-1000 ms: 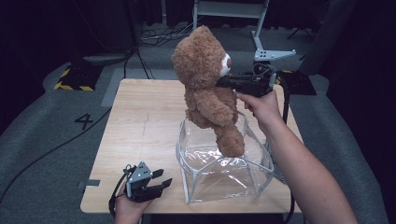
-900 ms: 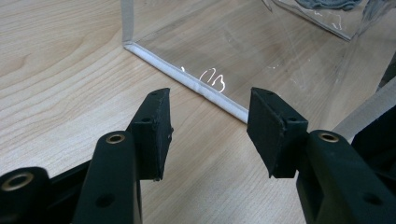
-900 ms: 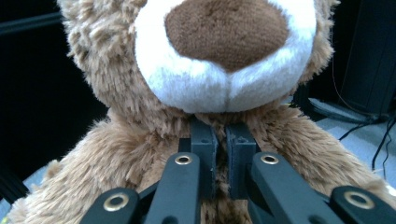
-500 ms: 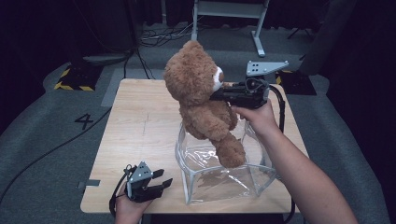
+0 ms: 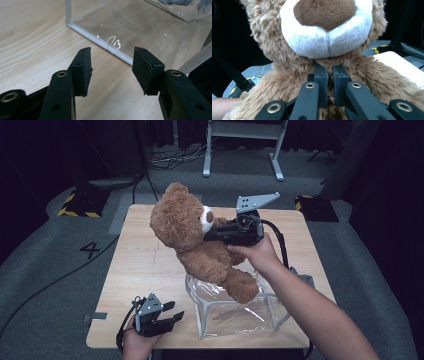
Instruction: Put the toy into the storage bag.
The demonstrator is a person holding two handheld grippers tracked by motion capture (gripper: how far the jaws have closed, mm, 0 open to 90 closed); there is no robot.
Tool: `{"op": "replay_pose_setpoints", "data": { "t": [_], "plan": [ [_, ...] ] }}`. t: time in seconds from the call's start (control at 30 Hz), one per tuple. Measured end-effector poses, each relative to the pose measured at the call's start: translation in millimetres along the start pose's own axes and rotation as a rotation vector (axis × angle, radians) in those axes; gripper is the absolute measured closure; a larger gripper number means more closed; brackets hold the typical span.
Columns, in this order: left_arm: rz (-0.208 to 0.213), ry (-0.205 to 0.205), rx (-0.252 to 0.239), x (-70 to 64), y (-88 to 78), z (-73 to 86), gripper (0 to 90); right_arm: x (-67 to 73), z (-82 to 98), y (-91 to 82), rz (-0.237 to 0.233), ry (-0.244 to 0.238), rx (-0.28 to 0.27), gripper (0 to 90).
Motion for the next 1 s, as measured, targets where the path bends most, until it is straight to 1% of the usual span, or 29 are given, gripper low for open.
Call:
{"op": "replay_pose_setpoints", "data": {
  "t": [0.1, 0.27, 0.33, 0.43, 0.53, 0.57, 0.6, 0.67, 0.73, 0.8, 0.83, 0.87, 0.93, 1.0],
  "plan": [
    [0.001, 0.001, -0.002, -0.3, -0.3, -0.5, 49.7, 4.1, 3.6, 2.6, -0.009, -0.016, 0.029, 84.9],
    [0.002, 0.005, 0.005, -1.2, 0.9, -1.2, 49.7, 8.4, 15.2, 2.6, -0.025, -0.009, 0.056, 84.7],
    [0.0, 0.007, 0.007, -1.5, 1.6, -1.4, 49.7, 10.2, 23.0, 5.5, -0.032, -0.002, 0.097, 84.6],
    [-0.001, 0.009, 0.004, -1.4, 2.9, -1.9, 49.7, 14.8, 32.7, 12.9, -0.044, -0.009, 0.16, 84.5],
    [0.002, 0.01, 0.004, -1.5, 3.3, -2.2, 49.7, 20.6, 34.9, 16.5, -0.05, -0.025, 0.191, 84.3],
    [0.002, 0.01, 0.004, -1.5, 3.3, -2.3, 49.7, 20.9, 36.6, 17.5, -0.05, -0.023, 0.223, 84.1],
    [0.002, 0.01, 0.004, -1.5, 3.3, -2.3, 49.7, 20.9, 36.6, 17.5, -0.05, -0.023, 0.223, 84.1],
    [0.004, 0.011, 0.005, -1.2, 3.1, -2.3, 49.7, 18.8, 40.5, 17.3, -0.05, -0.012, 0.261, 84.0],
    [0.007, 0.01, 0.007, -0.7, 3.6, -2.2, 49.7, 18.1, 45.5, 17.4, -0.05, -0.011, 0.291, 84.0],
    [0.008, 0.011, 0.007, -1.0, 4.2, -2.6, 49.7, 19.8, 49.9, 19.8, -0.05, -0.017, 0.332, 84.0],
    [0.009, 0.013, 0.007, -1.5, 4.5, -3.4, 49.7, 21.7, 53.0, 22.9, -0.053, -0.02, 0.366, 84.0],
    [0.009, 0.013, 0.007, -1.5, 4.5, -3.4, 49.6, 21.7, 53.0, 22.9, -0.053, -0.02, 0.366, 84.0],
    [0.009, 0.016, 0.004, -2.4, 4.8, -3.9, 49.6, 23.2, 54.7, 25.0, -0.065, -0.025, 0.396, 84.1],
    [0.009, 0.014, 0.004, -2.1, 4.8, -3.6, 49.7, 22.9, 55.1, 25.1, -0.069, -0.018, 0.402, 84.0]
  ]
}}
Point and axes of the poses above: each handheld gripper's, and its own axes: y roughly forward along the jaws, z roughly out of its underside, x roughly to its left, the point moved 2 cm from there along y, roughly forward along the jaws, and after that the axes turned 5 degrees about -y, right-handed, at the moved point
